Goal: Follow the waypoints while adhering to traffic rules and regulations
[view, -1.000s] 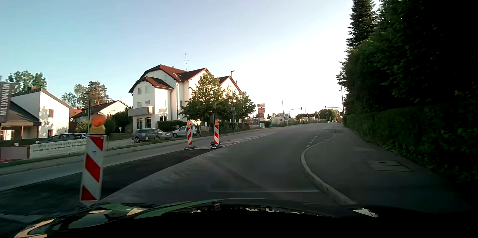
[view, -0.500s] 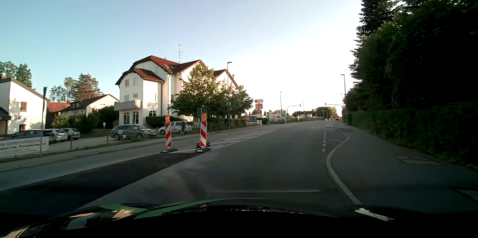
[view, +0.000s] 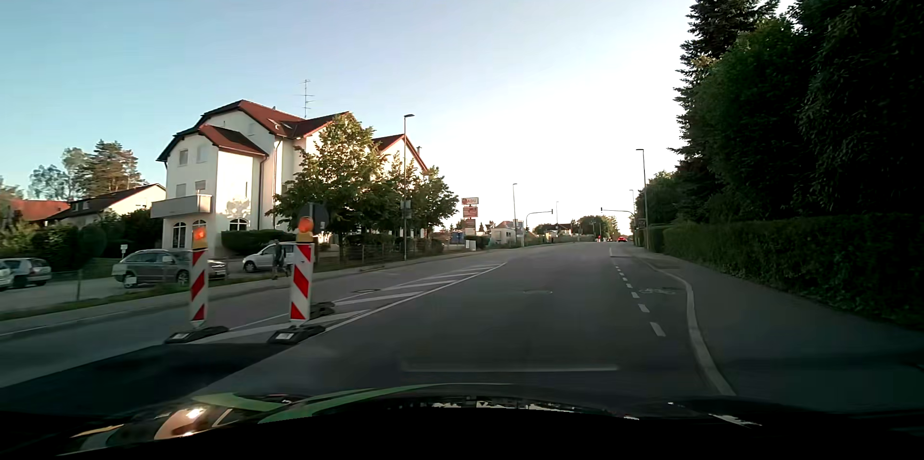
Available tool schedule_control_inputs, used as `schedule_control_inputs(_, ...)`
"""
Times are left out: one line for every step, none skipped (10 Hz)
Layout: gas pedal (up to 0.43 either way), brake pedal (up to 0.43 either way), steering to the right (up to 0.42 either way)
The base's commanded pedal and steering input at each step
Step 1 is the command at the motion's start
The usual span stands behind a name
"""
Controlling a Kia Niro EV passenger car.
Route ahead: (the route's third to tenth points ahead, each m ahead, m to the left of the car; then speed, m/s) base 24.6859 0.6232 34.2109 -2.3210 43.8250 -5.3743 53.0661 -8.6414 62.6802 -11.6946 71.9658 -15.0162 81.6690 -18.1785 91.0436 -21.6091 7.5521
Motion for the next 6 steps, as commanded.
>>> schedule_control_inputs(0.28, 0.0, 0.125)
schedule_control_inputs(0.287, 0.0, 0.125)
schedule_control_inputs(0.287, 0.0, 0.125)
schedule_control_inputs(0.287, 0.0, 0.123)
schedule_control_inputs(0.287, 0.0, 0.12)
schedule_control_inputs(0.299, 0.0, 0.115)
